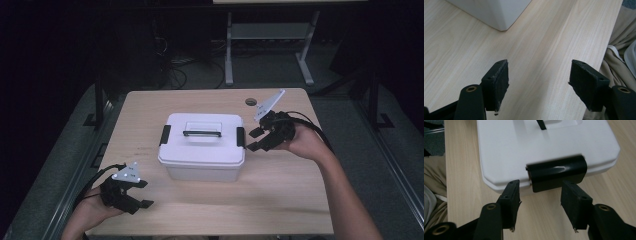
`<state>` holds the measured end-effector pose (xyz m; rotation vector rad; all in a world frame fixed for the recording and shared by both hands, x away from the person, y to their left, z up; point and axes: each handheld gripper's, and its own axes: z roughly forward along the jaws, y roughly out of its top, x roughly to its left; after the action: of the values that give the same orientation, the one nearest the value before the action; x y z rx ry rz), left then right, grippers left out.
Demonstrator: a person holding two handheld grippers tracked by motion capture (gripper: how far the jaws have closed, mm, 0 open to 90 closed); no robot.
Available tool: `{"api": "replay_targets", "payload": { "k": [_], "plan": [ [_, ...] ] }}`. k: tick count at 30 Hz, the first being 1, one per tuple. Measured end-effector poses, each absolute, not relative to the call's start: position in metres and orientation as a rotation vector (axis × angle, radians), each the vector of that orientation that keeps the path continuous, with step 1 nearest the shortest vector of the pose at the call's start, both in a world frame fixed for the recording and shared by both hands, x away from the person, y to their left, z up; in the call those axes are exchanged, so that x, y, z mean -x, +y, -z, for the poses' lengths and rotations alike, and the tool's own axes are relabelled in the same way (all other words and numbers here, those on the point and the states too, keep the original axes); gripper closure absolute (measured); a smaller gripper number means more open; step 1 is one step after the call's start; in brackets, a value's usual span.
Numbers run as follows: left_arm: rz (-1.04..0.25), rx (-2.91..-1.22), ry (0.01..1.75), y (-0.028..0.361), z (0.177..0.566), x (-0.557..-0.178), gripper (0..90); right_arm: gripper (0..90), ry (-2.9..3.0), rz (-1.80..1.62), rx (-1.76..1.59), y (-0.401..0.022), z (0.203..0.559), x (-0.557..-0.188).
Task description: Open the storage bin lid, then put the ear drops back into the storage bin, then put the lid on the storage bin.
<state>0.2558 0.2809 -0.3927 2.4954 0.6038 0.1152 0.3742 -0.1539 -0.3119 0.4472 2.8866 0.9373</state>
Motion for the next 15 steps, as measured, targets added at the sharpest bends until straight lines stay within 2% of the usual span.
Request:
{"api": "replay_targets", "payload": {
  "k": [15],
  "plan": [
    [-0.117,-2.502,0.6,0.28,0.393,-0.256,31.1,43.9,2.869,-0.94,-0.492,-0.17,0.317,-0.368]
  ]
}}
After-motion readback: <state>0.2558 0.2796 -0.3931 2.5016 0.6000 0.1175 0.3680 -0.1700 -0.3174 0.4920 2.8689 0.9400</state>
